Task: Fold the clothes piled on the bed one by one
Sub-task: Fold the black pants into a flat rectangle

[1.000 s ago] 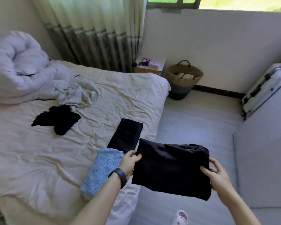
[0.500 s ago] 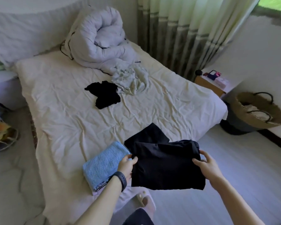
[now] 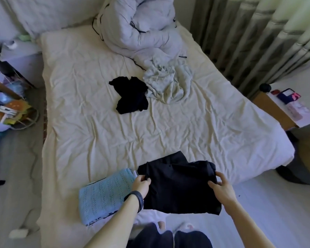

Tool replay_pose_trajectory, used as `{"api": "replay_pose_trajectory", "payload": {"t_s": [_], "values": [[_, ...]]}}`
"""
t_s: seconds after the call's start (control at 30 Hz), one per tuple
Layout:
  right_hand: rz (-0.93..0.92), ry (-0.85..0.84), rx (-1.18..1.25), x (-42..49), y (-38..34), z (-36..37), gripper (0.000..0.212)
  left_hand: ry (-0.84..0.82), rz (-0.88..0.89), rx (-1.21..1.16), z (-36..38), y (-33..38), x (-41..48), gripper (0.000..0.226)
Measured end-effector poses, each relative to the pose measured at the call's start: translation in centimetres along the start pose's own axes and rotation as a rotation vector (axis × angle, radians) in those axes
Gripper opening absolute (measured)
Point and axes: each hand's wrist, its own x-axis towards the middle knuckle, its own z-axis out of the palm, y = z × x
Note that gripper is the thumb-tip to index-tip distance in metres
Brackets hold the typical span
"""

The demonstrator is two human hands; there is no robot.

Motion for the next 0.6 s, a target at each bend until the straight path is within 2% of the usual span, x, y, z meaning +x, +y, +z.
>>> {"api": "replay_pose_trajectory", "payload": {"t_s": [0.07, 0.13, 0.2, 0.3, 0.53, 0.6], "values": [[0.006, -0.03, -0.04, 2.8, -0.6, 0.8, 0.048, 0.041, -0.035, 0.036, 0.5, -0.3, 1.5, 0.019], [0.005, -0.065, -0.093, 5.6, -1.0, 1.7, 0.049, 0.087, -0.077, 0.054, 1.2, -0.7, 3.0, 0.009], [0.006, -0.104, -0.147, 8.2, -1.3, 2.7, 0.049, 0.156, -0.138, 0.012, 2.3, -1.5, 4.7, 0.02], [-0.019, -0.152, -0.202, 11.8, -1.7, 4.1, 0.047, 0.245, -0.226, -0.061, 3.7, -2.5, 6.6, 0.012], [-0.07, -0.234, -0.307, 19.1, -2.1, 7.8, 0.044, 0.439, -0.297, -0.147, 5.3, -3.4, 11.1, 0.002], [-0.066, -0.266, -0.32, 20.7, -1.6, 9.0, 0.044, 0.481, -0.322, -0.185, 5.8, -3.9, 12.4, 0.011]]}}
